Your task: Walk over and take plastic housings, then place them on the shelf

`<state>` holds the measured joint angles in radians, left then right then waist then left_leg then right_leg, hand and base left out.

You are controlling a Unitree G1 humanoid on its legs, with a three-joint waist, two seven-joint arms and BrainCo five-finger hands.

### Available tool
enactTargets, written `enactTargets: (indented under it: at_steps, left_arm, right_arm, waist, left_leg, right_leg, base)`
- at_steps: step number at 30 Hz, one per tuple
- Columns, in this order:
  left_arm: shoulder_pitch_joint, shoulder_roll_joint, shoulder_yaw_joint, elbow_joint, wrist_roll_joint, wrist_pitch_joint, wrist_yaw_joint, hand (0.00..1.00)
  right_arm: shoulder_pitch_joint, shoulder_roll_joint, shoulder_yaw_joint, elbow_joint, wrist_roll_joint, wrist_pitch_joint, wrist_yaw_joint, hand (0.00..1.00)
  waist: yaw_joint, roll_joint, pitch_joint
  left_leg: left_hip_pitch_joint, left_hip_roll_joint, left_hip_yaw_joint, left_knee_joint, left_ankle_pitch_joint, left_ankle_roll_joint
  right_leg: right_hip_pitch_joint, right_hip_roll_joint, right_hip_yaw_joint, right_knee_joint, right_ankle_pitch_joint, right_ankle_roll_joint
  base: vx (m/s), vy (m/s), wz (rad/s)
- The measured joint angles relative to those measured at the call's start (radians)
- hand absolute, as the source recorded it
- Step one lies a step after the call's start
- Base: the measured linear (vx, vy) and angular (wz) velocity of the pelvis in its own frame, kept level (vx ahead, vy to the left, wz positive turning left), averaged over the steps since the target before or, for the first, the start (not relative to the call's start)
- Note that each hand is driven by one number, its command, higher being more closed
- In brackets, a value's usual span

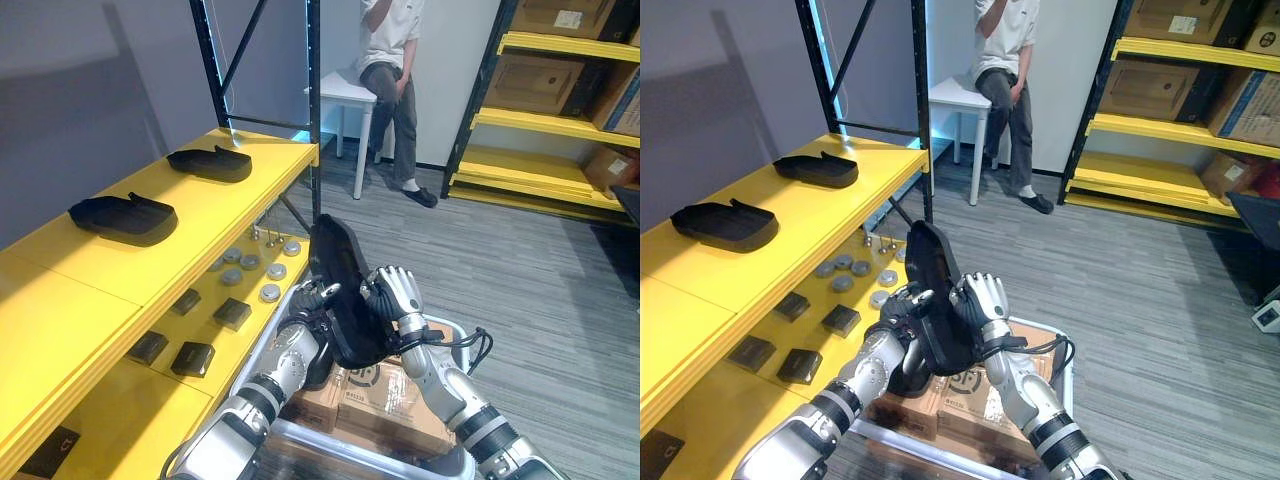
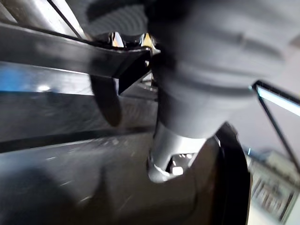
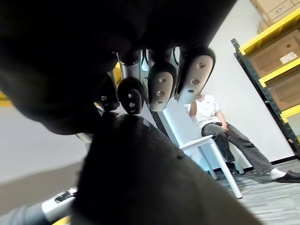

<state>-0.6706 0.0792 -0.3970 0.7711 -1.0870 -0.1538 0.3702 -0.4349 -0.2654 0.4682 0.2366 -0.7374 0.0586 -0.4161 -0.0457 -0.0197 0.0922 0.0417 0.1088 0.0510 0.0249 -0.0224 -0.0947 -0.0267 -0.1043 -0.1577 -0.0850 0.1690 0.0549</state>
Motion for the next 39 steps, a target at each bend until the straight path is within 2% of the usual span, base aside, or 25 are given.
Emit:
enactTargets:
  at_steps: [5, 7, 12, 16, 18, 19, 23, 26, 30, 32, 35, 39]
  left_arm:
    - [0.005, 0.001, 0.041, 0.001, -0.123, -0.047, -0.005, 1.00]
    - [0.015, 0.000, 0.043, 0.001, -0.171, -0.061, -0.041, 1.00]
    - [0.040, -0.002, 0.061, -0.016, -0.218, -0.070, -0.114, 1.00]
    - [0.123, -0.002, 0.060, -0.107, -0.246, -0.070, -0.180, 1.00]
    - [0.163, -0.001, 0.060, -0.148, -0.246, -0.068, -0.186, 1.00]
    - [0.185, -0.001, 0.058, -0.169, -0.245, -0.067, -0.187, 1.00]
    - [0.266, 0.008, 0.059, -0.271, -0.220, -0.071, -0.195, 1.00]
    - [0.341, 0.033, 0.070, -0.377, -0.092, -0.082, -0.194, 1.00]
    - [0.442, 0.063, 0.131, -0.505, 0.112, -0.066, -0.175, 1.00]
    - [0.525, 0.062, 0.182, -0.608, 0.216, -0.062, -0.164, 1.00]
    - [0.588, 0.052, 0.224, -0.677, 0.326, -0.058, -0.152, 1.00]
    - [0.666, 0.029, 0.276, -0.786, 0.526, -0.057, -0.112, 1.00]
  right_arm:
    - [0.007, 0.008, 0.007, -0.030, 0.004, -0.022, -0.008, 1.00]
    - [0.007, 0.009, 0.007, -0.030, 0.008, -0.030, -0.013, 1.00]
    - [0.019, 0.011, 0.004, -0.043, 0.027, -0.052, -0.021, 1.00]
    - [0.069, 0.011, 0.000, -0.104, 0.028, -0.070, -0.030, 1.00]
    - [0.098, 0.015, -0.005, -0.114, 0.039, -0.084, -0.034, 1.00]
    - [0.122, 0.026, -0.020, -0.117, 0.043, -0.097, -0.034, 0.00]
    - [0.185, 0.046, -0.041, -0.155, 0.050, -0.118, -0.036, 0.00]
    - [0.237, 0.047, -0.042, -0.180, 0.089, -0.135, -0.033, 0.00]
    - [0.292, 0.081, -0.034, -0.179, 0.149, -0.154, -0.007, 0.00]
    - [0.317, 0.119, -0.030, -0.177, 0.167, -0.165, 0.014, 0.00]
    - [0.327, 0.143, -0.020, -0.171, 0.184, -0.170, 0.037, 0.00]
    - [0.328, 0.181, -0.015, -0.140, 0.226, -0.184, 0.046, 0.00]
  waist:
    - [-0.001, -0.004, 0.001]
    - [0.000, -0.006, 0.001]
    - [-0.001, -0.009, 0.000]
    - [-0.005, -0.010, -0.001]
    - [-0.009, -0.012, -0.002]
    - [-0.010, -0.013, -0.002]
    - [-0.011, -0.013, -0.003]
    - [0.002, -0.014, -0.003]
    - [0.016, -0.015, -0.004]
    - [0.044, -0.014, -0.007]
    - [0.064, -0.014, -0.010]
    - [0.100, -0.013, -0.017]
  left_leg:
    - [0.003, 0.000, 0.003, -0.002, 0.000, 0.000]
    - [0.003, 0.000, 0.003, -0.003, 0.000, 0.000]
    - [0.003, 0.000, 0.006, -0.003, 0.000, 0.000]
    - [0.002, 0.000, 0.008, -0.004, -0.001, -0.001]
    - [0.000, 0.001, 0.008, -0.003, -0.001, -0.001]
    - [-0.001, 0.001, 0.008, -0.003, -0.002, -0.002]
    - [-0.001, 0.003, 0.008, -0.002, -0.002, -0.002]
    - [-0.006, 0.003, 0.000, 0.002, -0.002, -0.002]
    - [-0.013, 0.003, -0.049, 0.017, -0.001, -0.002]
    - [-0.013, 0.000, -0.070, 0.018, 0.000, 0.000]
    - [-0.016, -0.003, -0.117, 0.015, 0.008, 0.001]
    - [-0.043, -0.008, -0.213, 0.016, 0.027, -0.002]
  right_leg:
    - [0.000, 0.000, 0.003, 0.000, 0.000, 0.000]
    - [0.000, 0.000, 0.003, 0.000, 0.000, 0.000]
    - [-0.002, 0.000, 0.006, 0.000, 0.000, 0.000]
    - [-0.005, 0.000, 0.008, 0.000, 0.000, 0.000]
    - [-0.007, 0.000, 0.008, 0.000, 0.000, 0.000]
    - [-0.007, 0.000, 0.008, 0.000, 0.000, 0.000]
    - [-0.007, 0.001, 0.008, 0.000, 0.000, 0.000]
    - [-0.005, 0.002, 0.001, 0.000, 0.000, 0.000]
    - [0.025, -0.001, -0.045, 0.000, -0.004, 0.002]
    - [0.041, -0.003, -0.066, 0.000, -0.010, 0.006]
    - [0.066, -0.007, -0.111, 0.000, -0.024, 0.008]
    - [0.095, -0.008, -0.203, 0.000, -0.046, 0.016]
  base:
    - [0.02, 0.044, -0.02]
    - [0.03, 0.051, 0.00]
    - [0.02, 0.048, -0.02]
    - [0.02, 0.043, -0.02]
    - [0.02, 0.042, 0.00]
    - [0.02, 0.040, 0.00]
    - [0.02, 0.039, 0.00]
    - [0.01, 0.010, 0.08]
    - [0.00, 0.016, 0.33]
    - [-0.03, 0.015, 0.36]
    - [-0.04, -0.011, 0.51]
    - [-0.03, -0.040, 0.65]
